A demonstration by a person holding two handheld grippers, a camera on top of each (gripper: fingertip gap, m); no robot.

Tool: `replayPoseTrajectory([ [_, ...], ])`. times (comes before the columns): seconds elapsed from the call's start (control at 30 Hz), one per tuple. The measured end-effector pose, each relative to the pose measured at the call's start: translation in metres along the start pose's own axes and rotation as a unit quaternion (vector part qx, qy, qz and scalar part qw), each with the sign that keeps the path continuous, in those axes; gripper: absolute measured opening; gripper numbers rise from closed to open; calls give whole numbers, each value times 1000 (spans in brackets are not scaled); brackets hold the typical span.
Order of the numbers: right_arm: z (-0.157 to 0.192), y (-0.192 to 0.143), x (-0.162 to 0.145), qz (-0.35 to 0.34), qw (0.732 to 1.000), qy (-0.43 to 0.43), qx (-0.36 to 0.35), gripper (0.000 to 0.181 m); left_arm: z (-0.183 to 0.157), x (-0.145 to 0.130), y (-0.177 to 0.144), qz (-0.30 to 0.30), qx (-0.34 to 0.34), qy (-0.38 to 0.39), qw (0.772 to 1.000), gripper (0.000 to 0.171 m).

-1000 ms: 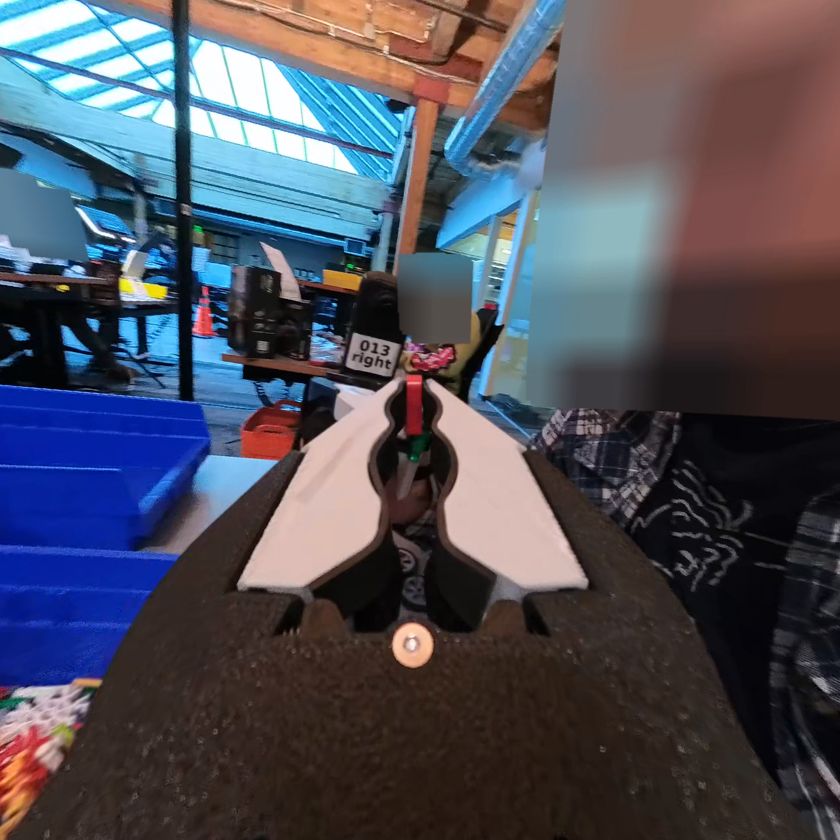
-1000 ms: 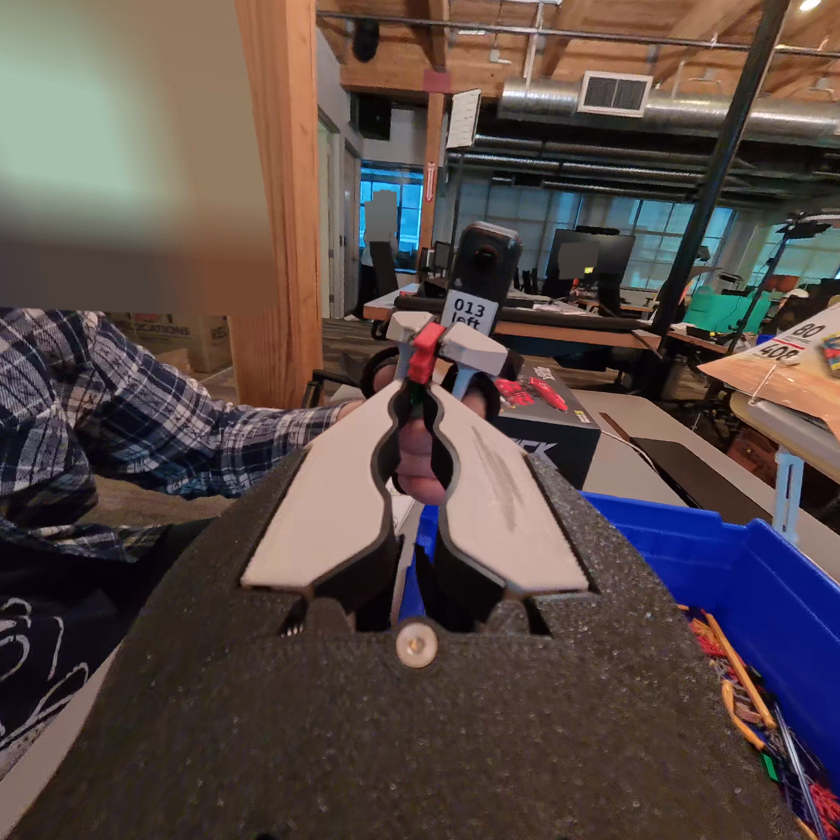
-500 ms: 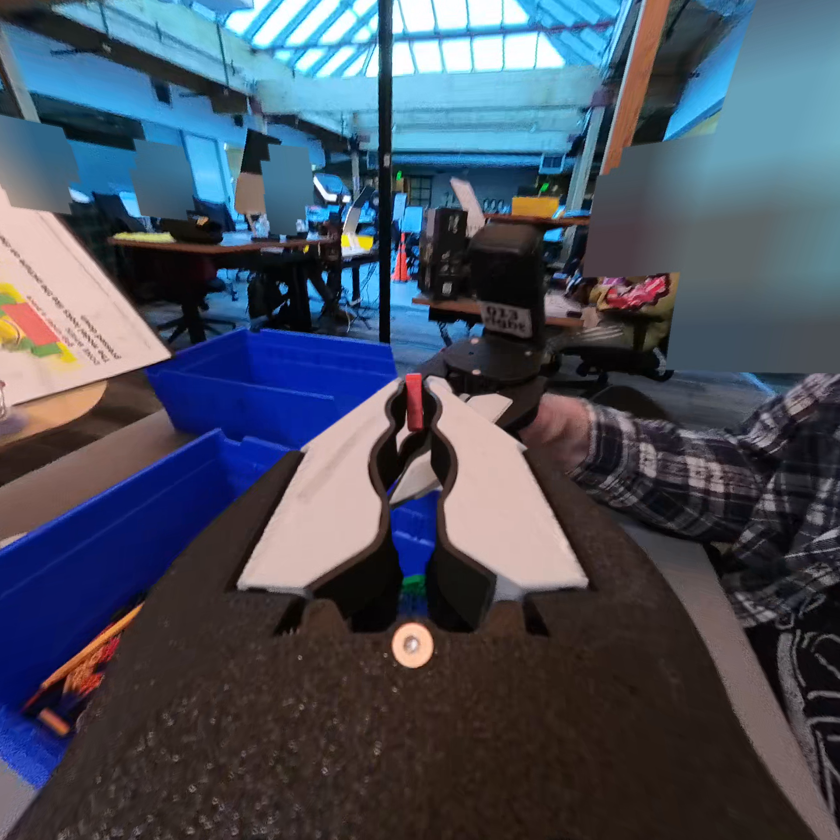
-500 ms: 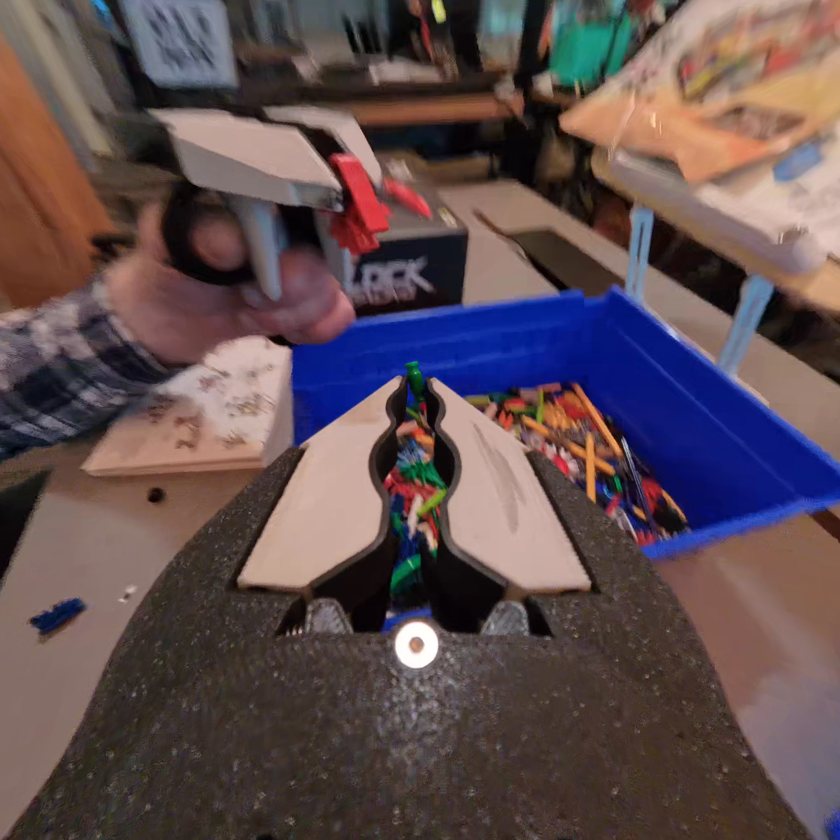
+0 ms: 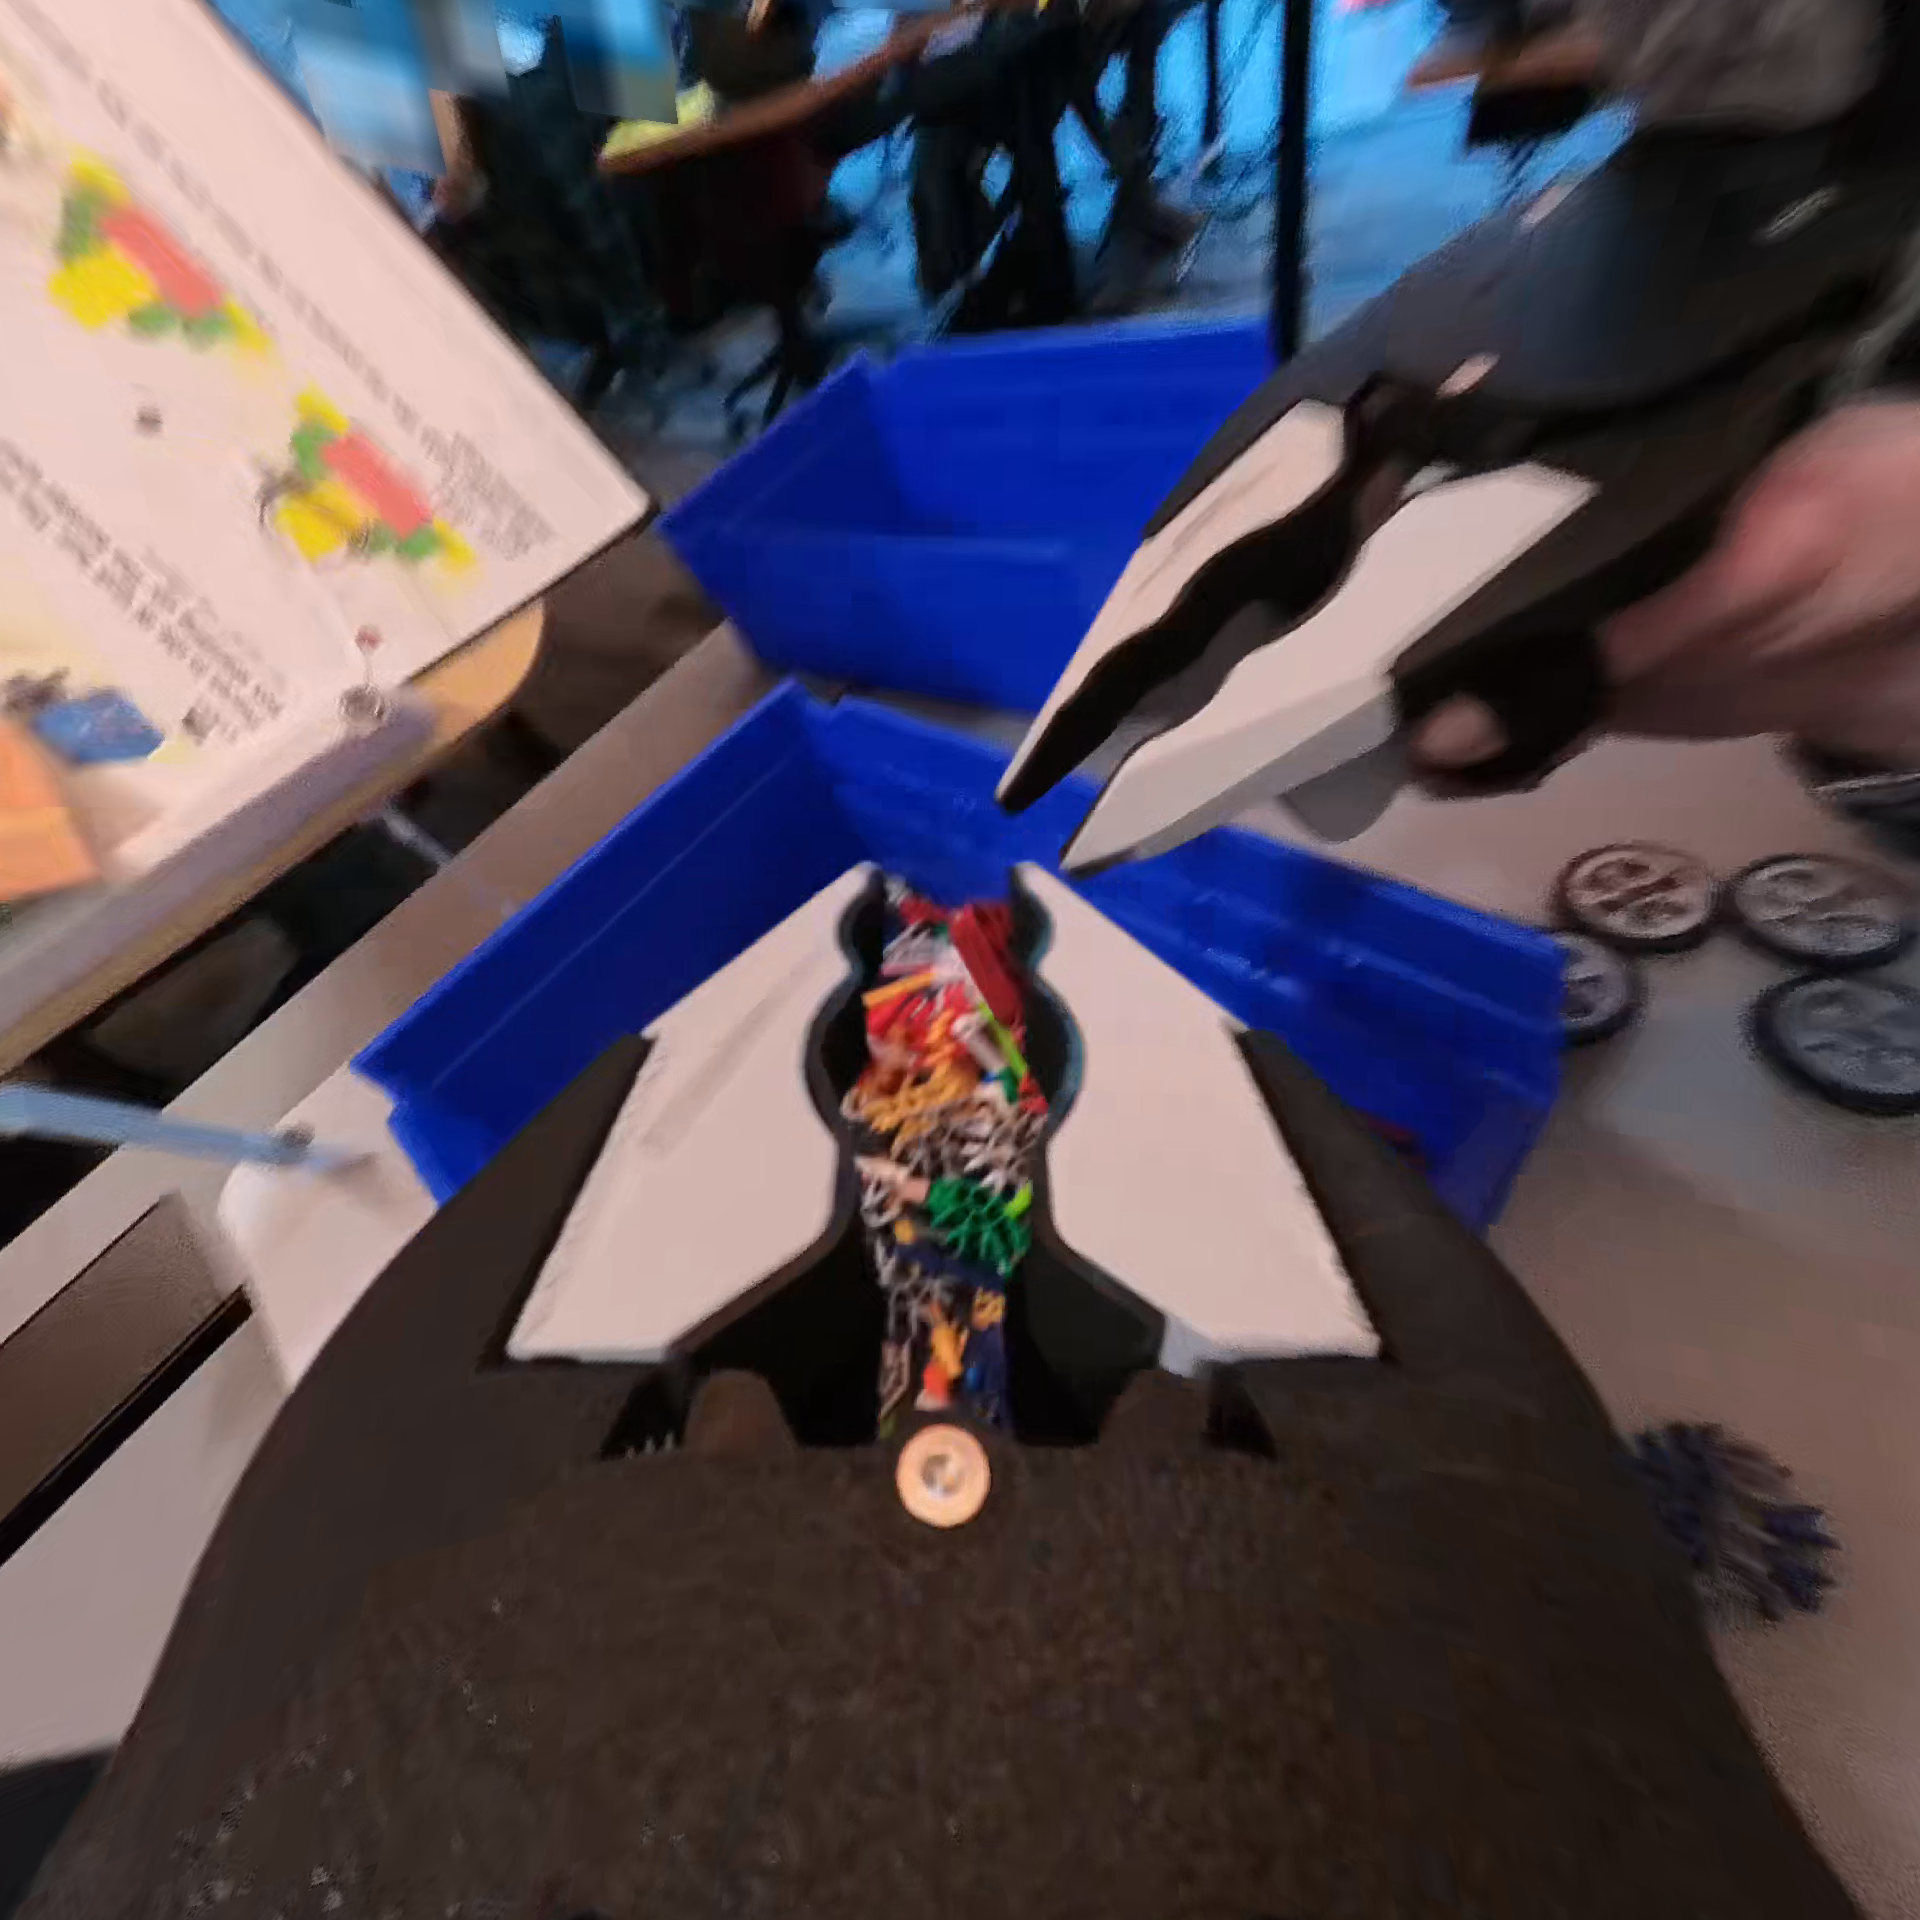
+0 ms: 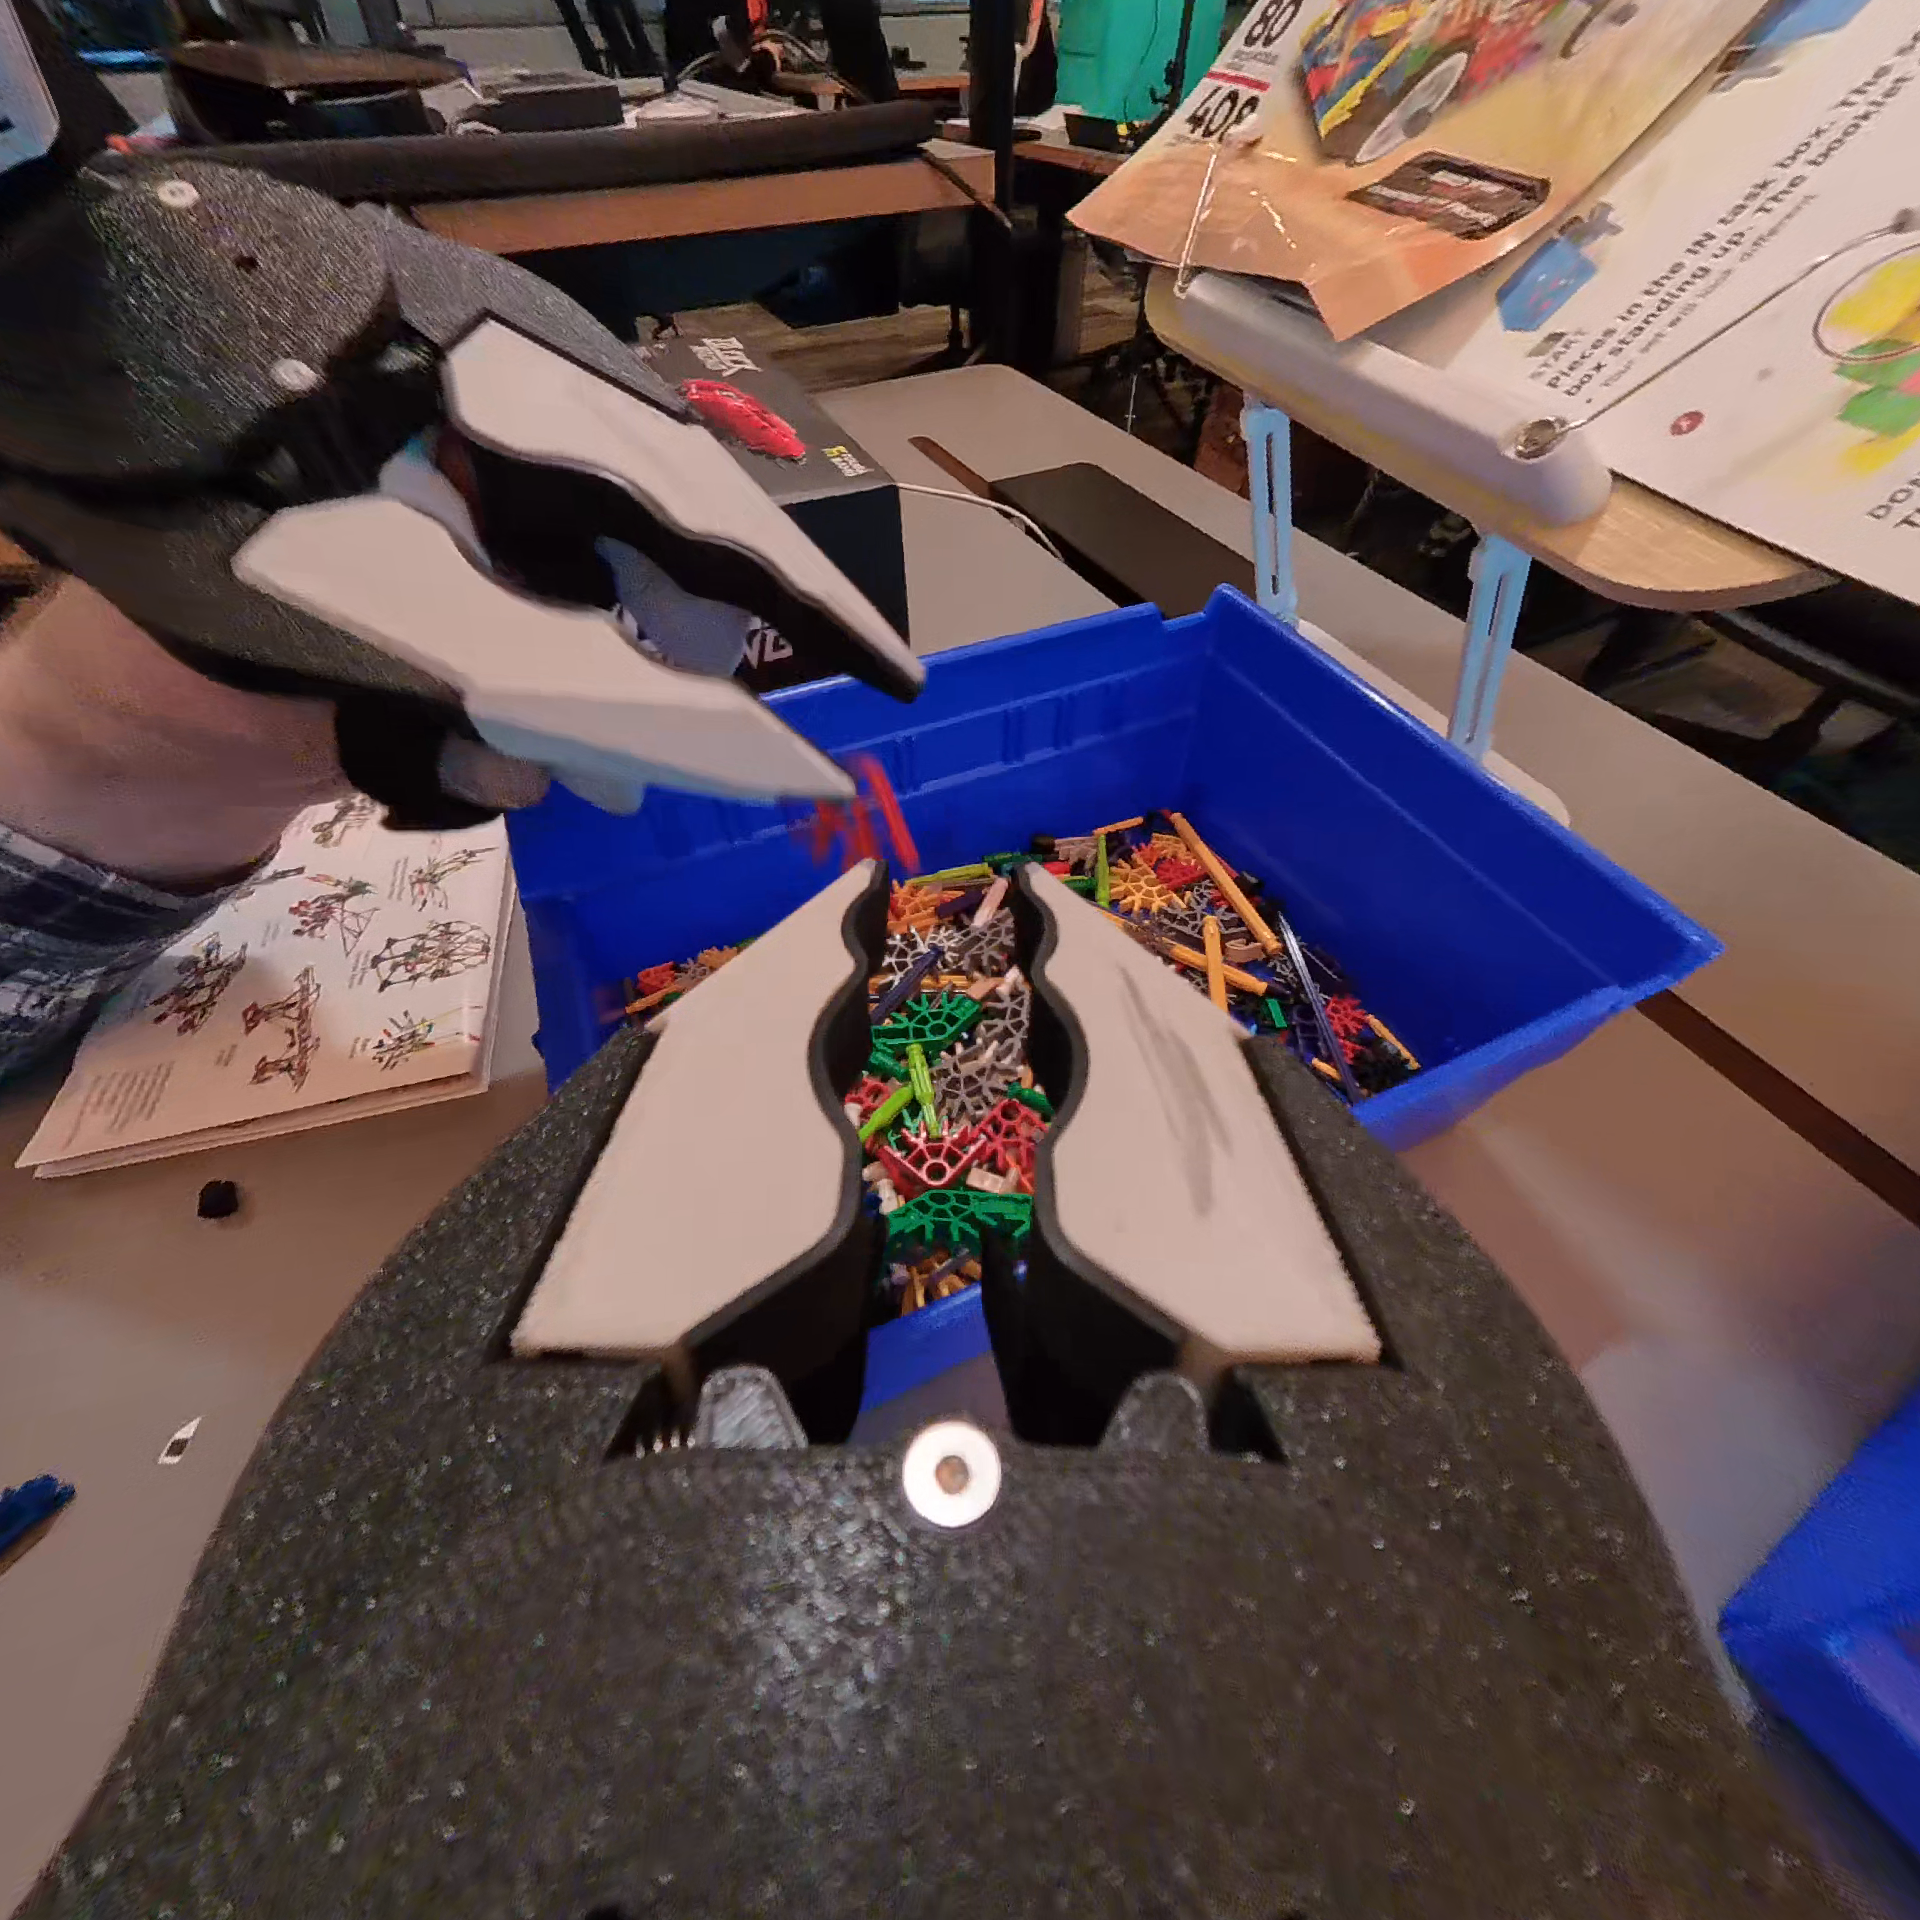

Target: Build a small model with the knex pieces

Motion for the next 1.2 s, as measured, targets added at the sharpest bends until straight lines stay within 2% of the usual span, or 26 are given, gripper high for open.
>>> replayPoseTrajectory([
  [0.07, -3, -1, 2, -6, 1000, -2, -8, 22, 3, -15, 6, 42, 13, 1, 999, 47],
  [0.1, -2, -1, 4, -10, 1000, -2, -8, 22, 4, -20, 7, 52, 15, -4, 999, 54],
  [0.17, -3, -3, 7, -16, 1000, -6, -11, 23, 3, -22, 8, 59, 9, -6, 998, 66],
  [0.27, 1, -6, 17, -39, 999, -13, -2, 22, 6, -16, 4, 49, 9, -2, 999, 73],
  [0.33, 10, -8, 23, -50, 998, -17, 22, 22, 5, -11, -3, 42, -9, 9, 999, 65],
  [0.43, 12, -9, 25, -54, 998, -25, 26, 22, -12, 0, -27, 52, -74, 25, 996, 53],
  [0.53, 16, -9, 27, -63, 997, -25, 38, 22, -33, 4, -50, 67, -109, 65, 990, 57],
  [0.63, 19, -9, 27, -63, 997, -28, 43, 22, -70, -7, -73, 90, -175, 80, 977, 57],
  [0.73, 22, -9, 28, -63, 996, -33, 49, 22, -104, -43, -102, 161, -223, 104, 956, 54],
  [0.87, 25, -8, 26, -58, 996, -35, 53, 22, -138, -99, -144, 270, -266, 82, 922, 46],
  [1.0, 30, -5, 24, -51, 996, -41, 60, 22, -154, -123, -170, 299, -275, 51, 912, 35],
  [1.13, 34, -4, 23, -49, 996, -47, 63, 22, -156, -144, -174, 322, -259, 44, 909, 31],
  [1.2, 34, -4, 24, -51, 996, -46, 64, 22, -156, -155, -173, 333, -256, 41, 907, 23],
])
Point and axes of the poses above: each gripper's, where its closed fingertips meet, y out along the fingers, x out of its top, z = x × y across the jaws, the point moved 1 cm from there along -y, back along the fingers, and after that the axes turned 10 degrees about -z, right-handed, at the moved point
